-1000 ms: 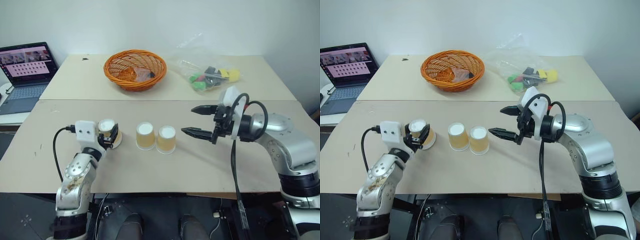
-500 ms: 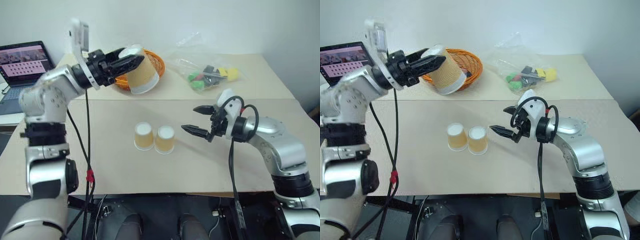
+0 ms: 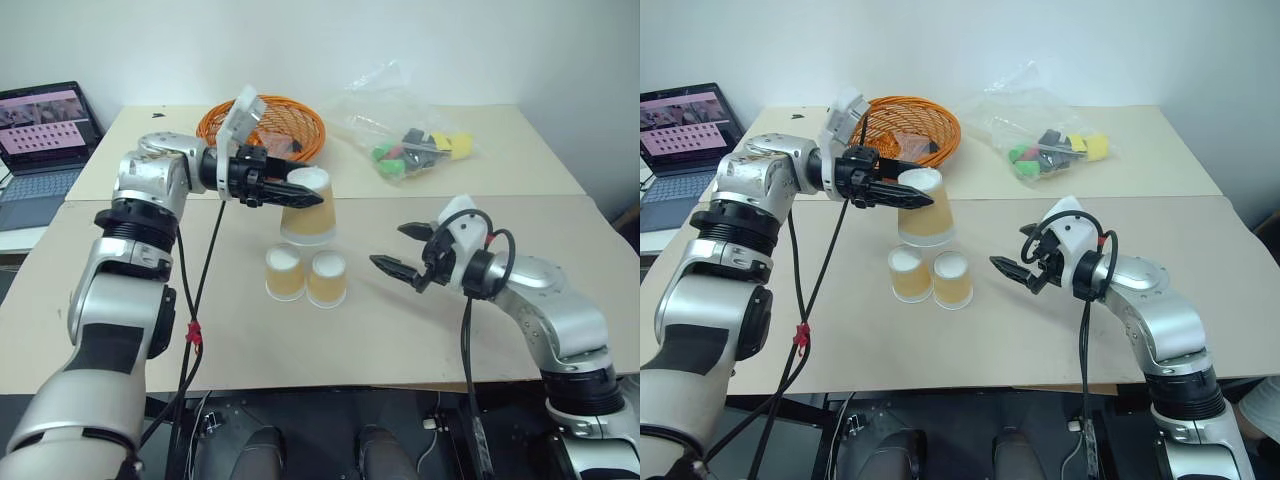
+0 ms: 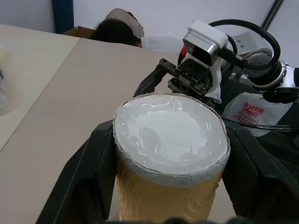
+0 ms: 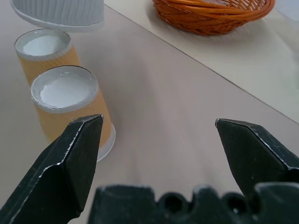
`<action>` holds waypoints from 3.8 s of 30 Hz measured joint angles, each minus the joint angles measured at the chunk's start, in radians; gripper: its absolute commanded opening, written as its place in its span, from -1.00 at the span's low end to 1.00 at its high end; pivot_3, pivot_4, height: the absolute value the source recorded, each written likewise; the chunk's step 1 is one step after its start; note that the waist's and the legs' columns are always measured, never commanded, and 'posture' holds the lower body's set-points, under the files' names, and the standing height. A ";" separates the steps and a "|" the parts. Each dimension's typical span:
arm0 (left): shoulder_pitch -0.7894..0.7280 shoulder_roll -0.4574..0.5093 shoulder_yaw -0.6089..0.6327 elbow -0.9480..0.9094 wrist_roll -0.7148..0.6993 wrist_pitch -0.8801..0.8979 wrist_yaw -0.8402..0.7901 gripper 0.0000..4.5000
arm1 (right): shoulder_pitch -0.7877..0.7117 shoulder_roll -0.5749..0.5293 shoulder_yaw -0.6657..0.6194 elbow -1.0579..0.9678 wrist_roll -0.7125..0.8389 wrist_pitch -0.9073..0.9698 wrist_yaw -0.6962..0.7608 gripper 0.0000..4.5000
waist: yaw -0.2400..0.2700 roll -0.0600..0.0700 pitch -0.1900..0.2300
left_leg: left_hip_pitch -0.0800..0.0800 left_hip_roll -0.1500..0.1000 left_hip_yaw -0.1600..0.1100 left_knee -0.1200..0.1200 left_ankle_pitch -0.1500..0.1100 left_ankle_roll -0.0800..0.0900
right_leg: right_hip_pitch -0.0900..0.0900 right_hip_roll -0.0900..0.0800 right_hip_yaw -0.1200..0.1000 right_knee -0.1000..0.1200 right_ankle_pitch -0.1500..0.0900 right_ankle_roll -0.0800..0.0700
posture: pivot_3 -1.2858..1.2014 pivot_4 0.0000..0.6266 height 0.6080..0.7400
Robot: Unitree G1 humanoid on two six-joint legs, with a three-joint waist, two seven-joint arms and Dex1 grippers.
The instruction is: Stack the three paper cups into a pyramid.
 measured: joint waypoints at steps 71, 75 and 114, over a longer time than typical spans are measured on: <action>0.057 0.018 -0.077 0.024 -0.011 -0.096 -0.006 0.99 | 0.031 -0.020 -0.038 -0.050 0.049 0.009 -0.016 1.00 | 0.000 0.000 0.000 | 0.000 0.000 0.000 0.003 0.000 0.000 | 0.000 0.000 0.000 0.004 0.000 0.000 | 0.03 -0.52 1.00; 0.057 0.018 -0.060 0.022 -0.010 -0.074 -0.006 0.99 | 0.031 -0.020 -0.038 -0.042 0.049 0.009 -0.011 1.00 | 0.000 0.000 0.000 | 0.000 0.000 0.000 0.003 0.000 0.000 | -0.001 0.000 0.000 0.004 0.000 0.000 | 0.03 -0.52 1.00; 0.949 -0.162 0.904 -0.839 -0.090 0.089 1.425 0.99 | -0.073 0.090 -0.127 0.500 -0.222 -0.170 -0.395 1.00 | 0.011 -0.003 -0.003 | 0.007 -0.001 0.002 0.001 0.001 -0.001 | 0.004 -0.003 0.003 0.005 0.001 -0.001 | 0.03 -0.52 1.00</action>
